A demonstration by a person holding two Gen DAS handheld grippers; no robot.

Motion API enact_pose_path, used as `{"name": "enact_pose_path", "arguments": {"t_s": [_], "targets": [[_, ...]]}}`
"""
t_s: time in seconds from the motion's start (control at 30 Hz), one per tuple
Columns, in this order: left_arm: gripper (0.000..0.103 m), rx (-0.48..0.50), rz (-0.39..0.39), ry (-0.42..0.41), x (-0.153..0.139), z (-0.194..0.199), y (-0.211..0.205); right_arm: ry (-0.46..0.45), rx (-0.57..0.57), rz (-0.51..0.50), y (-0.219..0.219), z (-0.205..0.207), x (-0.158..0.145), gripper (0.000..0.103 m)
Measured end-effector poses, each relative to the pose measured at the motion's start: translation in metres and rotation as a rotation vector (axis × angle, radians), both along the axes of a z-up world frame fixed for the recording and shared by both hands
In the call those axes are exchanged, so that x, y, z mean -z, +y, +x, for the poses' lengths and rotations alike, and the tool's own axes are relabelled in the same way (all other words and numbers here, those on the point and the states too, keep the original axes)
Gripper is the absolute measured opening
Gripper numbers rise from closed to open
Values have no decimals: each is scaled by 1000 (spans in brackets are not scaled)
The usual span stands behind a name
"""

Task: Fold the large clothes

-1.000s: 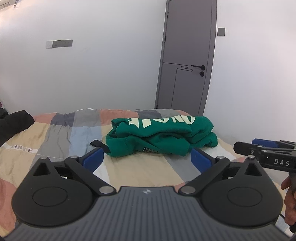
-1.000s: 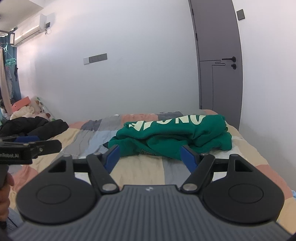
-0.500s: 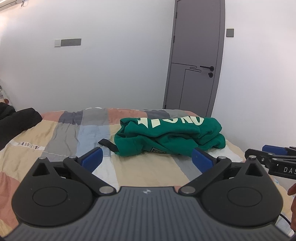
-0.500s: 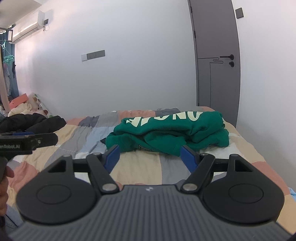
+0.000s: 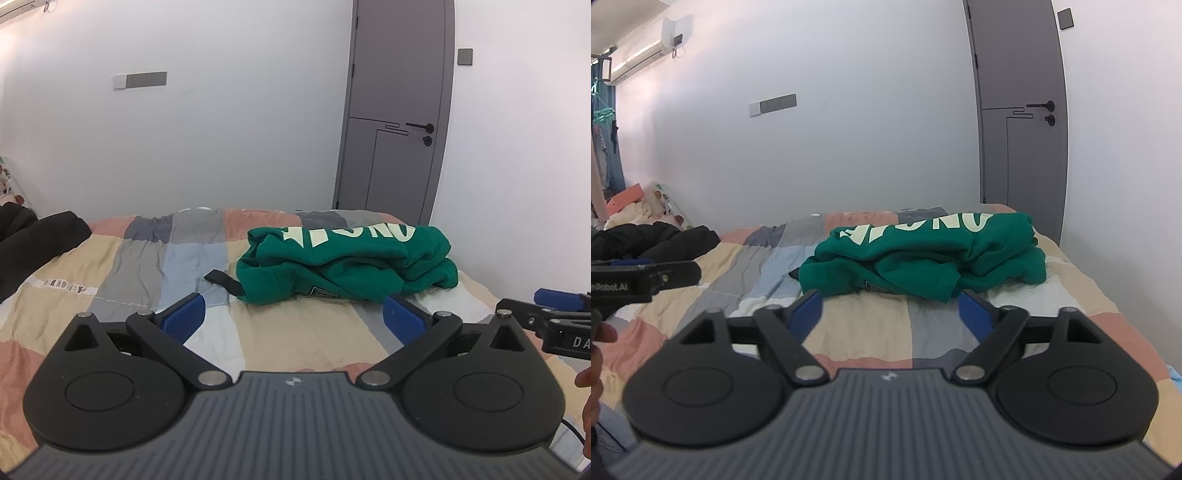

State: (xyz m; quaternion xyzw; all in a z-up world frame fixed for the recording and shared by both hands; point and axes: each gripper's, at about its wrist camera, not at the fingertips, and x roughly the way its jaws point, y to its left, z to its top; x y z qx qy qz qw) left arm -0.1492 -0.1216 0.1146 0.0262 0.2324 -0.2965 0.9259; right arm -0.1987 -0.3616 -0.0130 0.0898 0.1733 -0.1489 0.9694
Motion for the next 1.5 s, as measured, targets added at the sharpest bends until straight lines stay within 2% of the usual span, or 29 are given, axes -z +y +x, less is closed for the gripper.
{"name": "enact_pose_path", "arguments": {"t_s": [0.13,0.2,0.23,1.5], "targets": [[103,-15,-1,-2,-1,-1,2,5,1,-5,1,1,-1,85],[103,-17,0,-2,-1,-1,3,2,13,-9,1,1,-1,93],[103,-16,-1,-1,-1,-1,3,3,22,-15,1,1,-2,103],[103,12,-10,-45,-13,-19,13,3,37,-29,13,-5,-8,103]]}}
